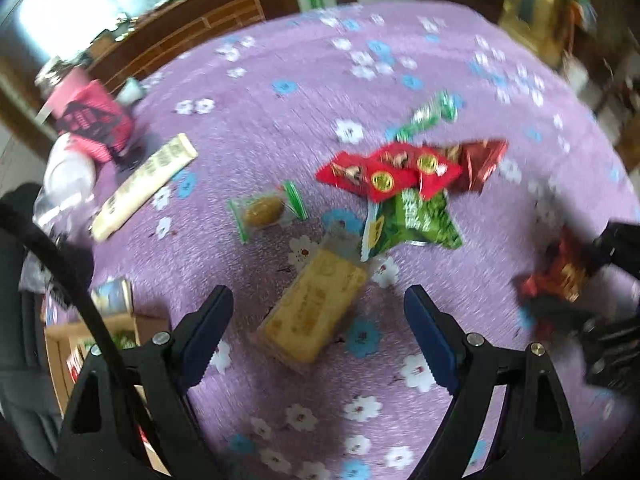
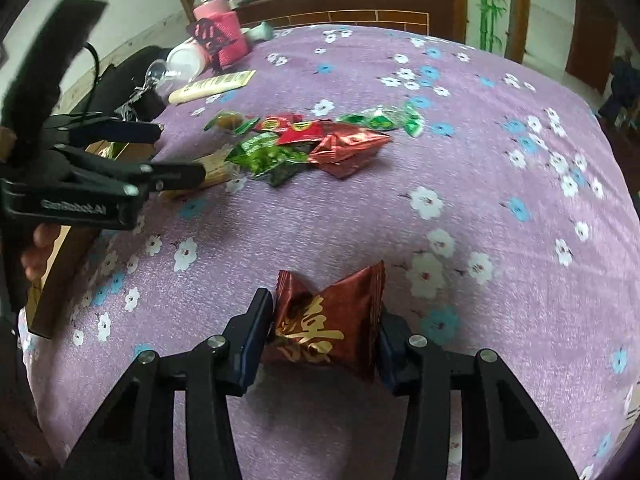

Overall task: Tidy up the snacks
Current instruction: 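Grasp the yellow cake packet with the left gripper while the right holds the red bag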

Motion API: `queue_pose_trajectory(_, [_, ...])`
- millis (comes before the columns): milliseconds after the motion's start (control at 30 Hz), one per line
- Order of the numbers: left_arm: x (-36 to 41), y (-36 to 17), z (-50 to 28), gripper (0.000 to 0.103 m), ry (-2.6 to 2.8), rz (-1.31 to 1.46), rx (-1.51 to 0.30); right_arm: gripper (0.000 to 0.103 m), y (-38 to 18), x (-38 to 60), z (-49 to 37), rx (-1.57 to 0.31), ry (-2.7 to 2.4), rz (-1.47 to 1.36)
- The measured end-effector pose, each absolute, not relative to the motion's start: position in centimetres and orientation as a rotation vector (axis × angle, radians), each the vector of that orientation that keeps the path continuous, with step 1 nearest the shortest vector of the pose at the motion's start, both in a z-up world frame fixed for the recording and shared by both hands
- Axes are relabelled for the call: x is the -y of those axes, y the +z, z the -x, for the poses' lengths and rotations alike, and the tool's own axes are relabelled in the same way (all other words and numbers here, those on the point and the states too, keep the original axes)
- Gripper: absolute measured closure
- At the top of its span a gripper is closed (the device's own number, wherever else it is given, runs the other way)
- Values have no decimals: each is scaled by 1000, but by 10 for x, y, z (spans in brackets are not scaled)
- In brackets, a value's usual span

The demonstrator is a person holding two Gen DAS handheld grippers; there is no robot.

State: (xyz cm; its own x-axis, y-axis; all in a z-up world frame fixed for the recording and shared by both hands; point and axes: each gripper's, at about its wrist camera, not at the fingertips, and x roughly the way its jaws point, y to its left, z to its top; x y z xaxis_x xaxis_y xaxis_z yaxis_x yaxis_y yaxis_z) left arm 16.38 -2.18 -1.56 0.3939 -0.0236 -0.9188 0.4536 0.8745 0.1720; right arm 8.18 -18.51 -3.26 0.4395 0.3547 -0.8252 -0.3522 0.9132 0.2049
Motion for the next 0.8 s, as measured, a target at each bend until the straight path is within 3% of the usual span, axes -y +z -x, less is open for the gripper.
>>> queue_pose_trajectory(200, [21, -38, -174, 16, -354, -460, -1202, 57, -33, 186, -82, -1018, 446, -23])
queue_pose_trajectory(433, [7, -43, -184, 17, -378, -308, -1238, 56, -33, 187, -82, -1016, 442, -25])
queue_pose_trajectory(533, [10, -41, -177, 28, -390, -304, -1224, 56, -33, 185, -83, -1018, 438, -17])
queue_pose_trajectory(633, [14, -37, -170, 64, -425, -297, -1209, 56, -33, 185, -83, -1022, 433, -17])
queue_pose_trajectory(800, [15, -36, -162, 68, -396, -253, -1209, 56, -33, 185, -83, -1022, 425, -20])
